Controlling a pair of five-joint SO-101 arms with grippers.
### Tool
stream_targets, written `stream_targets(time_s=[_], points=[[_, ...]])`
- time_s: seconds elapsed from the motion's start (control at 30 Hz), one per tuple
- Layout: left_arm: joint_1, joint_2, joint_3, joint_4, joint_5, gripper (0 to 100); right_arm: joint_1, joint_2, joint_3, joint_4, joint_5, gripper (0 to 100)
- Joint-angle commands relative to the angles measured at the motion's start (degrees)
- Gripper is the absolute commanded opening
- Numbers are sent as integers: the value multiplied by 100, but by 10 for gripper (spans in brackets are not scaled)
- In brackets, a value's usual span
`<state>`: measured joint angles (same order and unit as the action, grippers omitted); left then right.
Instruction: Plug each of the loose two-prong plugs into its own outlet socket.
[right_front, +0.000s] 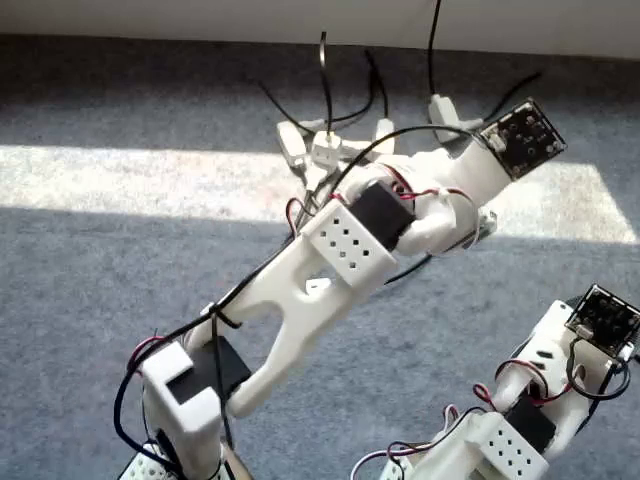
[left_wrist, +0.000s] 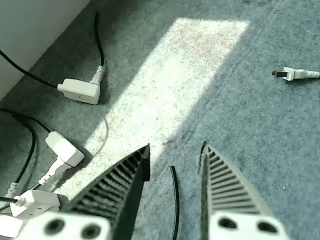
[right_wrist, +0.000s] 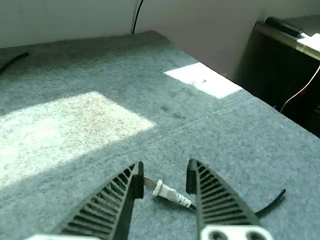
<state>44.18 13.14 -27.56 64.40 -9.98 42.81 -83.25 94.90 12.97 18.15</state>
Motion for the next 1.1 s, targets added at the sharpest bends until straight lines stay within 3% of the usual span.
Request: stream_targets(time_s=[0.0, 0.17, 0.4, 0.63, 0.9, 1.07], points=[[40, 268, -532, -35, 1046, 168, 154, 4, -523, -22, 712, 187], [31, 321, -514, 237, 1705, 167, 180, 822, -2062, 945, 747, 187], [31, 268, -541, 281, 2092, 165, 699, 4514, -5727, 2422, 844, 187], [31, 268, -549, 264, 2092, 165, 549, 7846, -8549, 4259, 2919, 187], [-31, 303, -716, 299, 2075, 165, 189, 9481, -9024, 4479, 4589, 187], [-127, 303, -716, 264, 2084, 165, 22, 10035, -9059, 4382, 4651, 187]])
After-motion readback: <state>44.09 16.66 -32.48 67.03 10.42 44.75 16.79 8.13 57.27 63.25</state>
